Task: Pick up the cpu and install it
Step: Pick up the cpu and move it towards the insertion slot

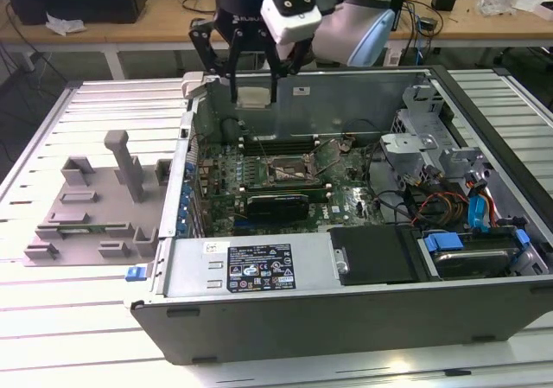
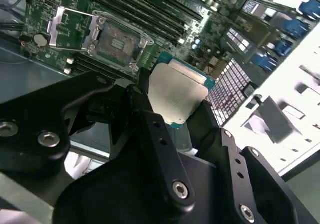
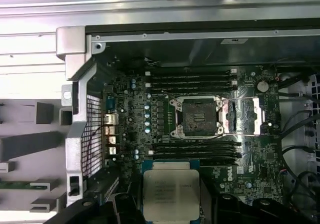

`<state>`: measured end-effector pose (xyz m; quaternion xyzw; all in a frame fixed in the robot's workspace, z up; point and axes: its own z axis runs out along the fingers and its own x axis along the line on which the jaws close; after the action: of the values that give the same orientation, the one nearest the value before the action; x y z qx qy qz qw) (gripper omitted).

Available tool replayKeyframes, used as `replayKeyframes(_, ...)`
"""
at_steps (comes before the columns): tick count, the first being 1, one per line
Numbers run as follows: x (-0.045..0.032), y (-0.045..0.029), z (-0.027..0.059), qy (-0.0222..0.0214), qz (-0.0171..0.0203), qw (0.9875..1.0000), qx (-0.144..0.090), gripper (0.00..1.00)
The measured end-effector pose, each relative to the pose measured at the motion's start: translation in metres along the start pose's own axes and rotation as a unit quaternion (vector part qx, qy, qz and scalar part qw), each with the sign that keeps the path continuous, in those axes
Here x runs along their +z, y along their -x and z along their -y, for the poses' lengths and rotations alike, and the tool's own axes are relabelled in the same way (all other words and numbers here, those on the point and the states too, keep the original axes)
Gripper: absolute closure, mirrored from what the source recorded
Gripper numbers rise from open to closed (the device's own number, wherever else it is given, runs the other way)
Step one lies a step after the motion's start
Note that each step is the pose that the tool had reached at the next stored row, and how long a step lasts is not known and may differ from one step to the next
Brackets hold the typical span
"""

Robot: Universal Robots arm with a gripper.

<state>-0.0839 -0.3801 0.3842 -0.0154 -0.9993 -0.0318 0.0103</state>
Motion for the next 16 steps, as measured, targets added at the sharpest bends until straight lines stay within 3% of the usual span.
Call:
replayKeyframes(4,0.0078,0.0039,0.0003,-0.0003,-0.0001,0.9999,-0.014,0.45)
replayKeyframes(7,0.0078,0.0040,0.0003,-0.0004,-0.0001,0.9999,-0.014,0.45)
replayKeyframes(11,0.0108,0.0051,0.0004,-0.0002,0.0088,0.9998,-0.015,0.45)
replayKeyframes(16,0.0164,0.0158,0.0003,-0.0002,0.0094,0.9998,-0.016,0.45)
